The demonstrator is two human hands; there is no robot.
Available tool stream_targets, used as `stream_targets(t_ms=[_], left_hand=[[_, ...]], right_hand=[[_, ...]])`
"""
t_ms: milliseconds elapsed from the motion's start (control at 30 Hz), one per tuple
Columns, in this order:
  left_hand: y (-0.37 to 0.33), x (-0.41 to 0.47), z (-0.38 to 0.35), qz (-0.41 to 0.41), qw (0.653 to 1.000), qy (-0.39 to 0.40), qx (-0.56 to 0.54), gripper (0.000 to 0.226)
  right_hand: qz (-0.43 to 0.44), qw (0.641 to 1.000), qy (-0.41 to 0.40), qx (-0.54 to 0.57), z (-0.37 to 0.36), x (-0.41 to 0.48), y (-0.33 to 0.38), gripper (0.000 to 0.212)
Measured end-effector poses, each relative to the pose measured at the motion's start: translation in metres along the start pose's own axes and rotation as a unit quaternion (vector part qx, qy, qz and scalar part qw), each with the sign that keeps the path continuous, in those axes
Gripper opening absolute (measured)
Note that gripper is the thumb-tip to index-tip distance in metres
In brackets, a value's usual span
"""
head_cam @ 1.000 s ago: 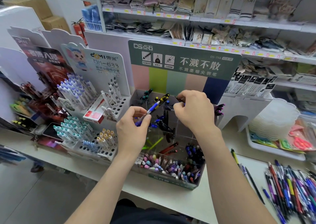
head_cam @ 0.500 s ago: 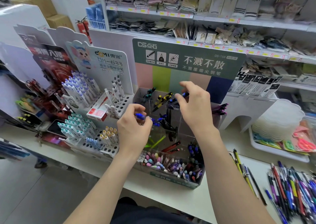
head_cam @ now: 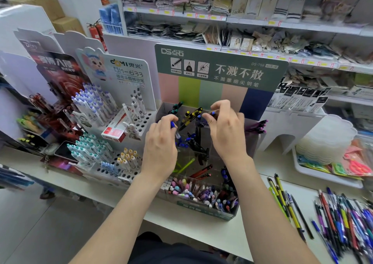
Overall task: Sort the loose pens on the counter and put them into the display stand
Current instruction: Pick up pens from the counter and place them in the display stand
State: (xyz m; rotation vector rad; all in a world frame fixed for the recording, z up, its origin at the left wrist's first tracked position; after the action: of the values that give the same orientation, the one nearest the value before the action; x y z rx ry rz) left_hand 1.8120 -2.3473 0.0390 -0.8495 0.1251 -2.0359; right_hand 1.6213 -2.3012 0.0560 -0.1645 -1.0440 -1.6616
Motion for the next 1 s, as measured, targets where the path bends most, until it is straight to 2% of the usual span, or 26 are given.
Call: stream_targets(t_ms=[67,167,233,300,400,567,600,700,733,800,900,1000], left_hand=[[0.001,0.000,-0.004,-0.013,1.000,0.015,0.023,0.015],[0.006,-0.002,-0.016,-0.019,0.997,0.050,0.062,0.015],[0.008,-0.003,-0.016,-0.021,0.995,0.052,0.078,0.019],[0.009,0.000,-0.013,-0.033,0.996,0.042,0.077,0.022],[0.010,0.003,-0.011,-0.038,0.996,0.028,0.081,0.024],[0.010,-0.012,-0.044,-0.096,0.956,0.138,0.242,0.050],[0.009,-0.013,-0.044,-0.089,0.959,0.128,0.236,0.047],[0.005,-0.013,-0.031,-0.038,0.986,0.030,0.162,0.023],[0.005,-0.014,-0.031,-0.033,0.988,0.021,0.151,0.018],[0.006,-0.016,-0.041,-0.040,0.986,0.058,0.153,0.021],[0.006,-0.021,-0.054,-0.057,0.978,0.108,0.168,0.040],[0.000,-0.023,-0.047,-0.059,0.988,0.082,0.118,0.043]], right_hand=[[0.006,0.998,-0.022,-0.057,0.004,0.000,-0.001,0.023],[0.003,0.992,0.020,-0.126,-0.002,-0.001,-0.004,0.026],[0.000,0.994,0.029,-0.107,-0.001,-0.004,-0.003,0.026],[-0.005,0.996,0.006,-0.087,0.004,-0.008,-0.002,0.038],[-0.007,0.997,0.002,-0.082,0.004,-0.013,0.000,0.035],[-0.010,0.997,-0.047,-0.063,0.010,-0.020,0.006,0.036],[-0.010,0.996,-0.063,-0.058,0.013,-0.023,0.008,0.037],[-0.019,0.992,-0.114,-0.054,0.022,-0.035,0.010,0.038],[-0.023,0.990,-0.129,-0.053,0.024,-0.039,0.010,0.036],[-0.020,0.988,-0.145,-0.044,0.026,-0.047,0.009,0.032],[0.003,0.993,-0.113,0.020,0.018,-0.057,0.012,0.024],[-0.029,0.995,-0.013,0.090,0.006,-0.066,0.017,0.020]])
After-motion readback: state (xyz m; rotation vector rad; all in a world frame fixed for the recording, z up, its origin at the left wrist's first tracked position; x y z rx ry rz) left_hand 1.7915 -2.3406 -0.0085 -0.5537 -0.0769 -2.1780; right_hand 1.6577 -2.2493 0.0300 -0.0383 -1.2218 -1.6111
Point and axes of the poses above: each hand's wrist, its own x-axis towards the middle knuckle, its own z-axis out of the back of the hand, y = z × x, the point moved 6 cm from there along x, towards the middle knuckle, and after that the axes turned 10 degrees about x, right-handed, at the moved point
